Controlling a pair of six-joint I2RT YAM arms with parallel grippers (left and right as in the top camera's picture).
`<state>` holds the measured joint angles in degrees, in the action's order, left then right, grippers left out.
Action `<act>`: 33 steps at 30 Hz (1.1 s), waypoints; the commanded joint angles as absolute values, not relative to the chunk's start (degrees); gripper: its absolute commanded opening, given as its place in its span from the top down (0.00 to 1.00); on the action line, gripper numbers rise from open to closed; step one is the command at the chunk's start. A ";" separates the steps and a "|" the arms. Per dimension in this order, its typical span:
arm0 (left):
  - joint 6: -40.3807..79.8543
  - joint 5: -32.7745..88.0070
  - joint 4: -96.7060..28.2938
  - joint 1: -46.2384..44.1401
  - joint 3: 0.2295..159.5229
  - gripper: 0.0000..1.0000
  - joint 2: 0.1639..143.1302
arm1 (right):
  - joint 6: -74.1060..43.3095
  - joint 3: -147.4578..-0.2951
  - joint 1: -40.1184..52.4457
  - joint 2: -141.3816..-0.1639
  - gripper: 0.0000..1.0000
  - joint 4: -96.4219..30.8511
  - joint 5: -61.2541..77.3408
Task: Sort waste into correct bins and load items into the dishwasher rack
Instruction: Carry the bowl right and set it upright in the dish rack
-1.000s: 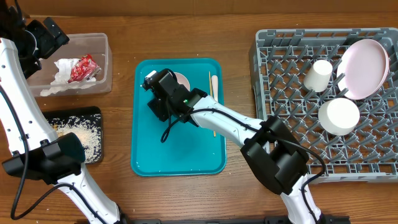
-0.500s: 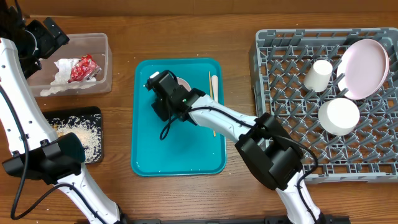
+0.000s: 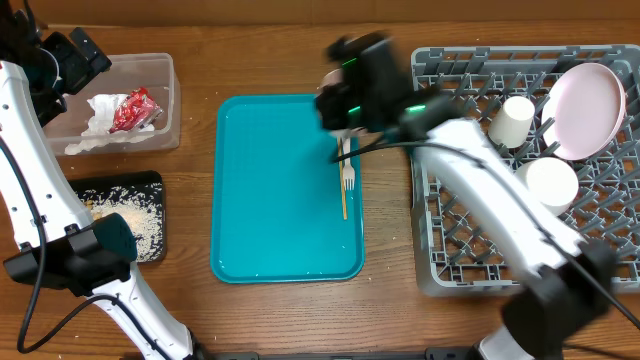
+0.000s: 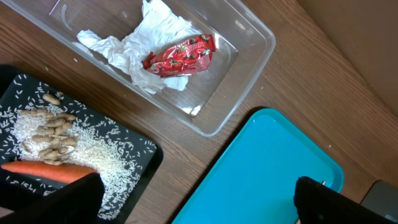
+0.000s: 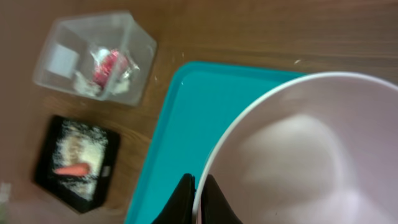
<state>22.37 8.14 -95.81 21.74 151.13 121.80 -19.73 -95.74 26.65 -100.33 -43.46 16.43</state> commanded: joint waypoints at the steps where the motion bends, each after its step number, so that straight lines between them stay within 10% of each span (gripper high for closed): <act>1: 22.72 8.43 -95.74 21.19 151.13 0.00 121.86 | -21.28 -96.92 15.49 -95.77 0.96 -47.27 32.69; 10: 22.74 8.43 -95.74 21.21 151.13 0.00 121.86 | -9.82 -94.11 -18.46 -95.29 0.96 -65.06 62.33; 19: 22.74 8.43 -95.74 21.21 151.13 0.00 121.86 | 30.17 -89.95 -45.21 -94.91 0.96 -97.08 77.03; 33: 22.72 8.43 -95.74 21.19 151.13 0.00 121.86 | 39.24 -71.99 -37.21 -95.07 0.96 -87.61 78.39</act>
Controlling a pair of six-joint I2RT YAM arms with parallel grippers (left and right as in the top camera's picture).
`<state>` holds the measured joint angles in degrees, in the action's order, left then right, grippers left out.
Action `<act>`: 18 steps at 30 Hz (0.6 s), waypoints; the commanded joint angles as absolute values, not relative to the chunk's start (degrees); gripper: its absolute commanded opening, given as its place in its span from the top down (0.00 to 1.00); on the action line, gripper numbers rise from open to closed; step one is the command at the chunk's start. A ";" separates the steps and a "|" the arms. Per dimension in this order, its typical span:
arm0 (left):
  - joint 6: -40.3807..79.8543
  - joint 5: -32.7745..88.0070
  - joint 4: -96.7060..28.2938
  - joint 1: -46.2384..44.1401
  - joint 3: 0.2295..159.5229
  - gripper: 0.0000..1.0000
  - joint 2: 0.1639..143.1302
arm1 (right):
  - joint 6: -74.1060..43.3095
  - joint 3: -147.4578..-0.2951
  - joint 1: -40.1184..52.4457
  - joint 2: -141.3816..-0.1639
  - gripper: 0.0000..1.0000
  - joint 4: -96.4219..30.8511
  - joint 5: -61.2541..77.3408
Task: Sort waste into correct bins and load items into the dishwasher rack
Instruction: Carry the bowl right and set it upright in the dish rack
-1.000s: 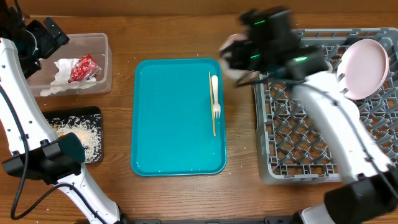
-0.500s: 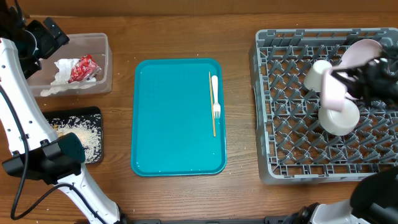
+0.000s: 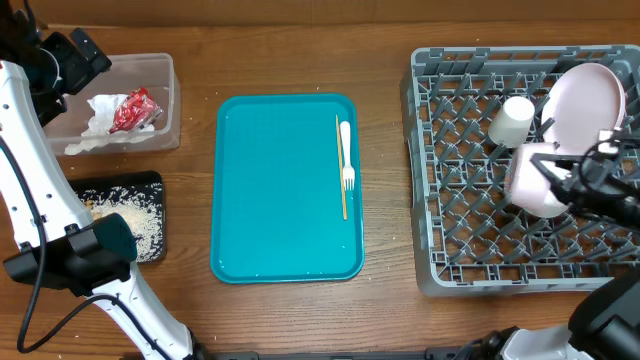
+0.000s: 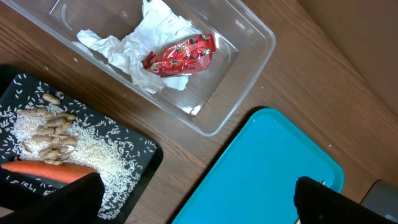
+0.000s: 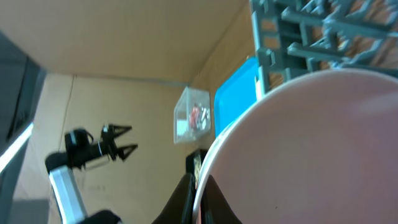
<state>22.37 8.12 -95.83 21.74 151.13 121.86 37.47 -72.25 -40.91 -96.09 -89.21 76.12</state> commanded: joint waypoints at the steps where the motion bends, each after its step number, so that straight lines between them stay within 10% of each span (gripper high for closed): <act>1: 22.74 8.43 -95.74 21.19 151.13 0.00 121.86 | 39.13 -71.99 -35.31 -95.11 0.96 -85.95 78.67; 18: 22.72 8.43 -95.72 20.60 151.13 0.00 121.86 | -1.96 -71.99 -15.90 -100.03 0.96 -39.27 74.50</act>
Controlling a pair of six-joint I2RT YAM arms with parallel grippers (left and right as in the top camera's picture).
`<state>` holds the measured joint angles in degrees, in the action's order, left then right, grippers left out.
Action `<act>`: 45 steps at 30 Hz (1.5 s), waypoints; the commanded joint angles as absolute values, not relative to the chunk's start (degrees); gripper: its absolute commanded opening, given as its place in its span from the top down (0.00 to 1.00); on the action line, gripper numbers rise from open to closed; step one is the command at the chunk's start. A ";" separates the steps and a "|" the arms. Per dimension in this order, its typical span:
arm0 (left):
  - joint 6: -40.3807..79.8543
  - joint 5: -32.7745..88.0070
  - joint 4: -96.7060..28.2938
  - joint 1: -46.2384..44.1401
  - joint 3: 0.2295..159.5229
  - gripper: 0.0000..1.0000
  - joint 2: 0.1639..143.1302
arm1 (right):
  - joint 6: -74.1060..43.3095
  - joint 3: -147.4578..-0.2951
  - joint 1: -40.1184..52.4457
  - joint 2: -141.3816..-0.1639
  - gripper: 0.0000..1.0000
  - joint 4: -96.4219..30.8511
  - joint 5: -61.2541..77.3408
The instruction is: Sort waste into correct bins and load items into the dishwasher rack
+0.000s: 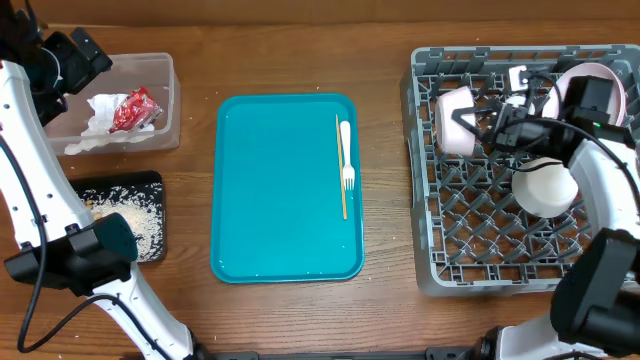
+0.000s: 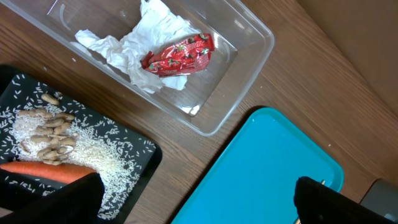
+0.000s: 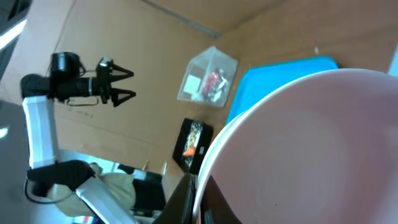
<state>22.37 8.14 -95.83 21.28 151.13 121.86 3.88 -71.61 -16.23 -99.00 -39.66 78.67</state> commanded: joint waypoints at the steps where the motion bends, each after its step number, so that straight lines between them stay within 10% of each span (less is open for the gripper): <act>1: 22.74 8.43 -95.72 20.60 151.13 0.00 121.86 | -3.81 -71.99 -15.90 -100.47 0.96 -39.22 72.73; 34: 22.74 8.43 -95.72 20.60 151.13 0.00 121.86 | -25.74 -78.48 -19.27 -93.84 0.85 -50.50 29.74; 45: 22.74 8.43 -95.72 20.60 151.13 0.00 121.86 | -25.52 -87.42 -19.27 -93.47 0.65 -63.18 11.51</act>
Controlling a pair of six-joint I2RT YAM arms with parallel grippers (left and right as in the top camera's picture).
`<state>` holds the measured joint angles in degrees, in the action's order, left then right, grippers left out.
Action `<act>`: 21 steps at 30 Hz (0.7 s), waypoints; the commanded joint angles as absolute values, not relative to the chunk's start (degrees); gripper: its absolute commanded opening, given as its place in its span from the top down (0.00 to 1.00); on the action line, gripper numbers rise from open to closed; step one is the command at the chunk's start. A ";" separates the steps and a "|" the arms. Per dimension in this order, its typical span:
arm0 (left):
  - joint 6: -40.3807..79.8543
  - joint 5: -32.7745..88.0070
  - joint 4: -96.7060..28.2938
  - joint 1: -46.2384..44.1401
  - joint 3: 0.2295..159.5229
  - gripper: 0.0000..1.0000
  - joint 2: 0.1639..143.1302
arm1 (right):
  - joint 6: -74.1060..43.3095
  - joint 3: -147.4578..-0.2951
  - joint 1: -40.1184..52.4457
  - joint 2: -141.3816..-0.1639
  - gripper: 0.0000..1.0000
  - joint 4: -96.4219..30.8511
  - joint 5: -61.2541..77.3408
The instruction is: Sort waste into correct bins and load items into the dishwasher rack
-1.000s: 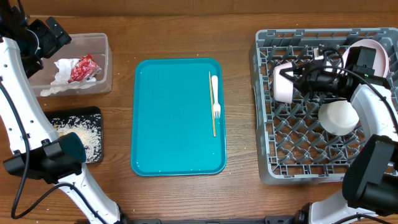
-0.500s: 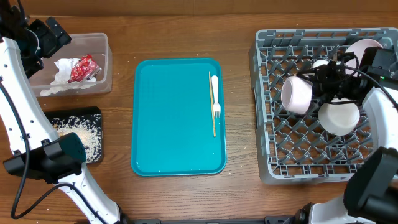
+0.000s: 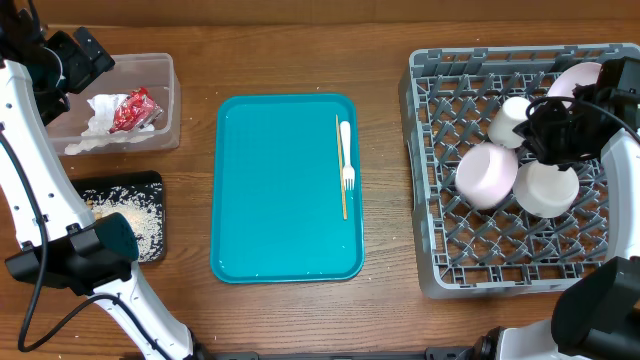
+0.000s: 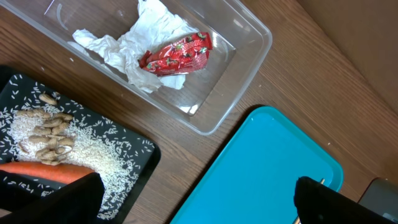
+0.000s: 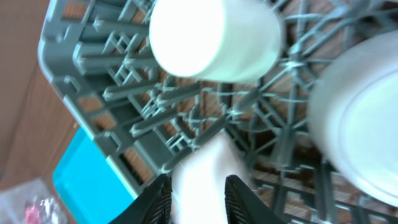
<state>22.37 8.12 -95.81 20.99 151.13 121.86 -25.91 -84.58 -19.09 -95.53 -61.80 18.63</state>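
Note:
A pink bowl (image 3: 487, 175) lies on the tines of the grey dishwasher rack (image 3: 440, 250), left of a white bowl (image 3: 548, 187). My right gripper (image 3: 543, 140) hovers just over it, open, with the blurred pink bowl (image 5: 208, 171) between and below its spread fingers (image 5: 158, 196). A white fork (image 3: 347, 155) and a thin wooden stick (image 3: 341, 190) lie on the teal tray (image 3: 280, 200). My left gripper (image 3: 72, 55) is open high over the clear bin (image 3: 168, 95), holding nothing.
The rack also holds a white cup (image 3: 513, 120) and a pink plate (image 3: 572, 82). Inside the clear bin are tissue and a red wrapper (image 4: 174, 55). A black tray (image 4: 134, 149) near the left edge carries rice, peanuts and a carrot.
The pink bowl was held over the rack's back left part; it now rests mid-rack beside the white bowl. The right fingers have spread apart and let it go. The left arm is unchanged.
My right gripper first held the pink bowl by its rim above the tray's far right corner. Then it had the bowl over the rack's right side, then over the back left part. Now the bowl sits in the rack, released. The fork and stick stayed put.

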 commanded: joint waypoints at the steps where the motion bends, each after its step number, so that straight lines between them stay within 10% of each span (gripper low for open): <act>1: 22.74 8.43 -95.72 20.60 151.13 0.00 121.86 | -25.52 -88.38 -19.27 -93.47 0.65 -64.31 9.65; 21: 22.74 8.43 -95.72 20.60 151.13 0.00 121.86 | -25.52 -80.14 -12.60 -93.56 0.96 -72.20 -5.23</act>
